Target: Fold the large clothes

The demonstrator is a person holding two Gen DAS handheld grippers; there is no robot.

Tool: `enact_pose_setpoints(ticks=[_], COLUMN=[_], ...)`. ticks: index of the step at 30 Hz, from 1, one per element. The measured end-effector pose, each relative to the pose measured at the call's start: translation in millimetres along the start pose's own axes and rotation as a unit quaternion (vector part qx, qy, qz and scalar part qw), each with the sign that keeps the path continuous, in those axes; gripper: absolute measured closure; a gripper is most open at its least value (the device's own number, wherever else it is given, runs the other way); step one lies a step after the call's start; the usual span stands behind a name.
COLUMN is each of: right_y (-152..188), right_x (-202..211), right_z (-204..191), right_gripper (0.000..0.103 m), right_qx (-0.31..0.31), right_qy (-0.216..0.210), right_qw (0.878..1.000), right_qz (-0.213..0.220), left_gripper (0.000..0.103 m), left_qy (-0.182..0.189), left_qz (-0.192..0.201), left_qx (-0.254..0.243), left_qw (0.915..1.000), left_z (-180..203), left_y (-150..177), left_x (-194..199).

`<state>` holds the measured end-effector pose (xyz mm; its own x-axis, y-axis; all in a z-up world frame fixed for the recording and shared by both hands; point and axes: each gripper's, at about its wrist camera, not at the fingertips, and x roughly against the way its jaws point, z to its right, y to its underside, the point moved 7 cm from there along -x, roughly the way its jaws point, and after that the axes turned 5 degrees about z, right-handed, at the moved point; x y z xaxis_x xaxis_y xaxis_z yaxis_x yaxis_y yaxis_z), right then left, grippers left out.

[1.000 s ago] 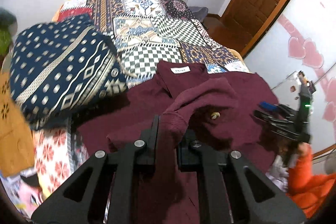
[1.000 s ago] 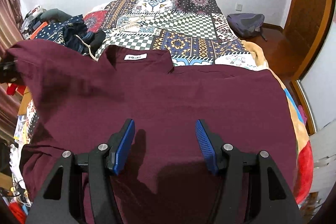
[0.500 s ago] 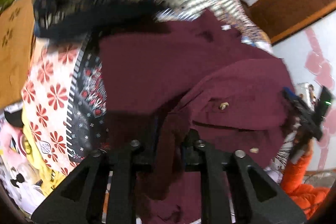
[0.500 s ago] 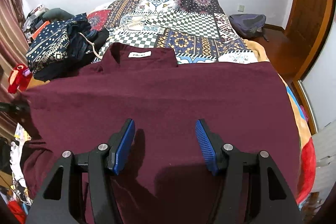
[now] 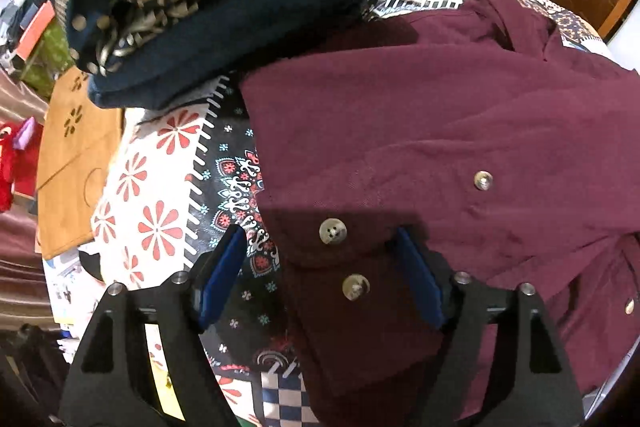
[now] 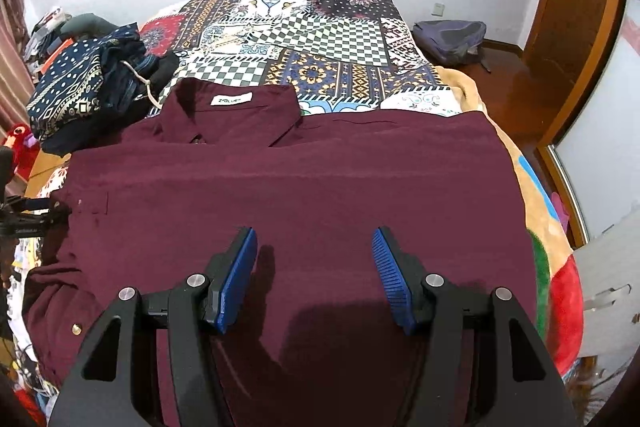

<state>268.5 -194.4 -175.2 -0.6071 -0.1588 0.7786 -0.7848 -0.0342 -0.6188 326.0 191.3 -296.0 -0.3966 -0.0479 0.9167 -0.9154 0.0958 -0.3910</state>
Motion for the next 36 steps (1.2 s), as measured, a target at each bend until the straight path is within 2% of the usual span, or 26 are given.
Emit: enact_pose_setpoints(ticks=[6, 12, 14, 19, 26, 32, 36], right_y=[-13, -19, -16, 9, 50, 80, 101], right_x=[15, 40, 45, 55, 65, 78, 80], right_z=[11, 47, 58, 87, 97, 98, 103], right_gripper=[0.047, 0.047, 0.047, 0.043, 0.043, 0.043, 0.037], right_qx=[0.007, -0.004, -0.014, -0.051, -0.072, -0.083, -0.103], right_qy=[0.007, 0.038, 0.047, 0.048, 0.043, 0.034, 0.025], right_qw=[1.000, 0.998, 0.998, 0.997, 0.996, 0.996, 0.994], right_qz=[0.021, 0.043, 0.041, 0.017, -0.010, -0.021, -0.034], left_gripper=[0.026, 0.023, 0.023, 0.023, 0.023, 0.023, 0.022], left_qy=[-0.002, -0.011, -0.010, 0.022, 0.063, 0.085, 0.101], left_qz=[0.054, 0.089, 0.087, 0.055, 0.016, 0.024, 0.031], left_qx=[0.040, 0.089, 0.099, 0.131, 0.161, 0.196, 0.226], left_qw=[0.9978, 0.9920, 0.9913, 0.9896, 0.9848, 0.9766, 0.9683], left_z=[-14, -43, -50, -48, -28, -22, -22], left_y=[-14, -15, -5, 32, 89, 119, 141], left_x=[43, 65, 63, 51, 38, 51, 59])
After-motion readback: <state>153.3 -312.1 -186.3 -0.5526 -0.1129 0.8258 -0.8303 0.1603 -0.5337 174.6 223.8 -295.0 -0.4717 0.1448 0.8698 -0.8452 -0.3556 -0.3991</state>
